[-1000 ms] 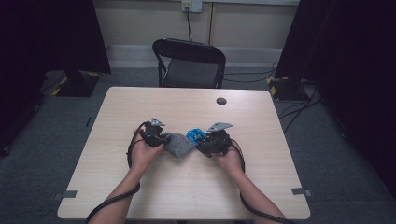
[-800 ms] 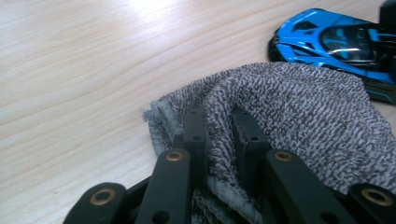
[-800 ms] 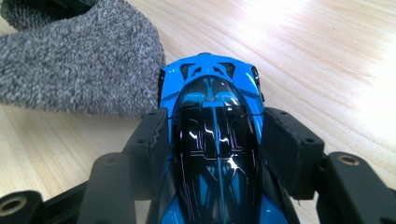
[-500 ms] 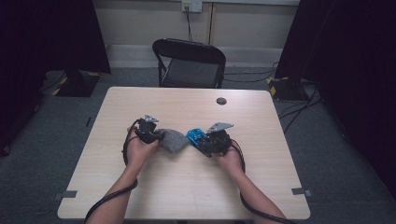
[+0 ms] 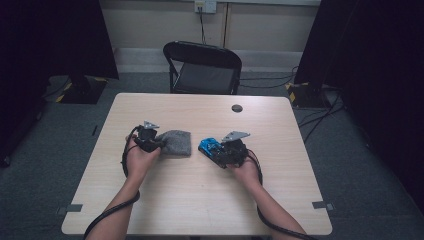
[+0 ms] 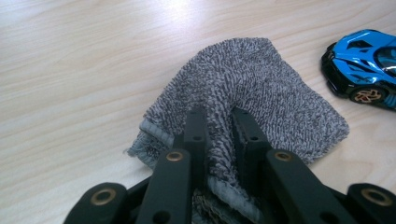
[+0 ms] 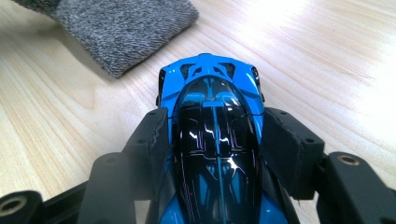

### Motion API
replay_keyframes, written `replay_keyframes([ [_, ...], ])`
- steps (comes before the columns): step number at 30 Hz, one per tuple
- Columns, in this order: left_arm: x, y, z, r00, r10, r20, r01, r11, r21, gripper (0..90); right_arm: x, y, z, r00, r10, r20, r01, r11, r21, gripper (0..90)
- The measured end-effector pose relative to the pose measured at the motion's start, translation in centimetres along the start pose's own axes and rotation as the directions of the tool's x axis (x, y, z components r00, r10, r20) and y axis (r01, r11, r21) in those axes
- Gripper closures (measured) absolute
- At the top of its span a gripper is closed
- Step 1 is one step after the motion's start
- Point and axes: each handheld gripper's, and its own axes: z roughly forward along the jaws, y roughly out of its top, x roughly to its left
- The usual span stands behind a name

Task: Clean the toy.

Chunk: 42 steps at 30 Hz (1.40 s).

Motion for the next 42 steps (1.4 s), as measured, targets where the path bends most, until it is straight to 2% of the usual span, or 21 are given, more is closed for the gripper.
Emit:
replay_keyframes([
  [6, 0.1, -0.4, -1.1, 0.9996, 0.004, 0.026, -0.004, 0.9999, -0.012, 77.9, 0.0, 0.0, 0.0, 1.0000, 0.000, 0.003, 0.000, 1.000, 0.000, 42.2],
  [11, -0.4, -0.5, -1.7, 0.9975, 0.012, 0.070, -0.012, 0.9999, -0.006, 77.8, 0.1, 0.0, 0.0, 1.0000, 0.001, 0.003, -0.001, 1.000, 0.000, 42.1],
  [15, -1.2, -0.6, -2.2, 0.9934, 0.013, 0.114, -0.011, 0.9998, -0.018, 77.8, 0.1, 0.0, 0.0, 1.0000, 0.001, 0.003, -0.001, 1.000, -0.001, 42.1],
  [19, -2.4, -0.8, -2.6, 0.9870, 0.046, 0.154, -0.045, 0.9989, -0.012, 77.8, 0.1, 0.0, 0.0, 1.0000, 0.002, 0.004, -0.002, 1.000, 0.000, 42.1],
  [25, -3.8, -1.4, -3.2, 0.9752, 0.082, 0.206, -0.081, 0.9967, -0.010, 77.8, 0.0, 0.1, 0.0, 1.0000, 0.001, 0.002, -0.001, 1.000, 0.004, 42.1],
  [31, -5.5, -2.2, -3.6, 0.9601, 0.126, 0.249, -0.129, 0.9916, -0.006, 77.8, 0.0, 0.1, 0.1, 1.0000, 0.002, 0.002, -0.002, 1.000, 0.004, 42.1],
  [34, -6.4, -2.5, -3.9, 0.9498, 0.157, 0.271, -0.160, 0.9871, -0.012, 77.8, 0.0, 0.1, 0.1, 1.0000, 0.003, 0.003, -0.003, 1.000, 0.005, 42.1],
  [37, -7.3, -2.9, -4.3, 0.9364, 0.174, 0.305, -0.177, 0.9841, -0.018, 77.8, 0.0, 0.1, 0.1, 1.0000, 0.004, 0.002, -0.004, 1.000, 0.005, 42.1],
  [41, -8.4, -3.4, -4.3, 0.9207, 0.193, 0.339, -0.204, 0.9790, -0.005, 77.7, 0.0, 0.1, 0.1, 1.0000, 0.002, 0.002, -0.002, 1.000, 0.001, 42.1],
  [42, -8.4, -3.4, -4.3, 0.9207, 0.193, 0.339, -0.204, 0.9790, -0.005, 77.7, 0.0, 0.1, 0.1, 1.0000, 0.003, 0.001, -0.003, 1.000, 0.000, 42.1],
])
